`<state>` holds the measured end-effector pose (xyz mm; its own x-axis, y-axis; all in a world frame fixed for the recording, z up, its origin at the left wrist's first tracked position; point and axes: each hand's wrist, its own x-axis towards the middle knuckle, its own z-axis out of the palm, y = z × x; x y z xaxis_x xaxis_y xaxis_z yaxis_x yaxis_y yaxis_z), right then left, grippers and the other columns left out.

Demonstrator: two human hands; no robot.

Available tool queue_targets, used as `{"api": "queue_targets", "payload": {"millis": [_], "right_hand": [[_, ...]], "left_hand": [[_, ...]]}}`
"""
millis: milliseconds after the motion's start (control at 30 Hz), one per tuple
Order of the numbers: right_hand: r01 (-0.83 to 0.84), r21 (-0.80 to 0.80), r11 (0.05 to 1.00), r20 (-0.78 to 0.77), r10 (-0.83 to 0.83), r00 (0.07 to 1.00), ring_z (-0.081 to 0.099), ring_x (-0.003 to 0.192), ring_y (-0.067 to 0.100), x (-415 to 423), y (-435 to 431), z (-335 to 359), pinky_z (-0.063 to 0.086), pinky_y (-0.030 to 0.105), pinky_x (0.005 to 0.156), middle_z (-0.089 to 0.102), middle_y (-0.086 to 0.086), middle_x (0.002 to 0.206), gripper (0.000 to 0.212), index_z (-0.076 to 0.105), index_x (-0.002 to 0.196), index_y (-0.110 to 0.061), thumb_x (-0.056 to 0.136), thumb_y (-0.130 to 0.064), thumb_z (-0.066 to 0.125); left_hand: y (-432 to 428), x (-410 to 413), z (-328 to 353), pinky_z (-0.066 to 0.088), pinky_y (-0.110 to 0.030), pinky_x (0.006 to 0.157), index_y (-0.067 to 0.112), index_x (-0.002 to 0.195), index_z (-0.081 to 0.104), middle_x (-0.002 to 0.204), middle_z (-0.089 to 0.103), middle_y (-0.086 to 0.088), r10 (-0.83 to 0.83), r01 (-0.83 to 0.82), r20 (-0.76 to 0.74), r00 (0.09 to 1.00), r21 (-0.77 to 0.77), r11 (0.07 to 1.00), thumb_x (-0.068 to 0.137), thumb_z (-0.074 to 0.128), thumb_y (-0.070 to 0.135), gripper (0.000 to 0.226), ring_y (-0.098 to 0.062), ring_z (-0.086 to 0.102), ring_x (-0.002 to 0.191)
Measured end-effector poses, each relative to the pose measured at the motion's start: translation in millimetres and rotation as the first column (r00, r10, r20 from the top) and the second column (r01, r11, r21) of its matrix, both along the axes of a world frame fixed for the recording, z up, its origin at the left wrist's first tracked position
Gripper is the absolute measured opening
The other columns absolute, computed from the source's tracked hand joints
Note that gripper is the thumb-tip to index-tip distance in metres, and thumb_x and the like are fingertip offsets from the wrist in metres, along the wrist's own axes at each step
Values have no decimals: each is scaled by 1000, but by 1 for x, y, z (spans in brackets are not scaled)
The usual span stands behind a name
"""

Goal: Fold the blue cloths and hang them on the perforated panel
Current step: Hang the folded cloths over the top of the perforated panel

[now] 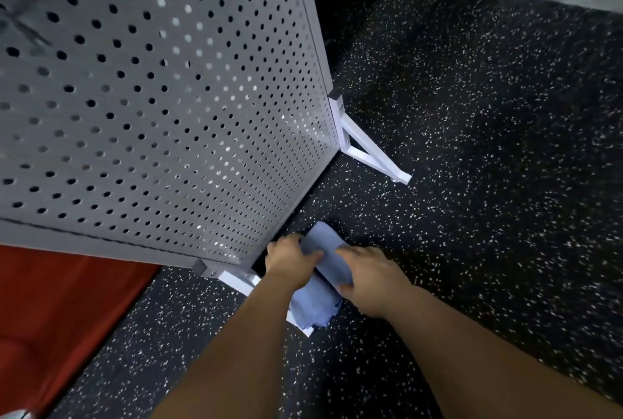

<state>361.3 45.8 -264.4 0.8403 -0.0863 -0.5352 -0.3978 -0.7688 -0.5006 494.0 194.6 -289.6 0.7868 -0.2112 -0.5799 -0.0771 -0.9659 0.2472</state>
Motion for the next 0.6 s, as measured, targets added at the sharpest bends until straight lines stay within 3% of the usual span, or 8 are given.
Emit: {"api": "queue_targets", "payload": {"millis": [133,233,400,600], "right_hand": [[76,-1,997,1,-76,997,42,143,28,4,-5,13,46,47,112,47,0,158,70,27,164,-30,104,-42,60],[149,3,989,48,-149,988,50,140,26,5,-9,30,48,42,111,51,-2,155,69,33,164,-33,102,-43,62],[227,21,974,200,-226,953,61,130,19,-4,-13,70,52,37,108,59,-9,147,73,46,156,-35,92,-53,74],[156,-95,983,291,-123,949,61,125,21,-19,-11,154,52,38,102,62,-7,136,62,51,146,-35,92,-53,75]], "left_hand": [[-9,-8,19,53,-34,82,27,113,66,105,68,3,82,-94,-63,995,-207,974,82,86,53,45,-22,62,107],[-15,-18,44,45,-24,65,22,110,65,95,68,7,91,-102,-51,995,-311,945,82,88,48,45,-12,64,86],[-16,-32,96,50,-26,73,22,110,64,97,70,9,142,-129,-3,990,-438,890,82,89,49,47,-12,67,89],[-12,-67,172,58,-34,80,22,108,63,98,73,5,219,-176,5,976,-576,798,86,85,52,43,-12,70,90]]}}
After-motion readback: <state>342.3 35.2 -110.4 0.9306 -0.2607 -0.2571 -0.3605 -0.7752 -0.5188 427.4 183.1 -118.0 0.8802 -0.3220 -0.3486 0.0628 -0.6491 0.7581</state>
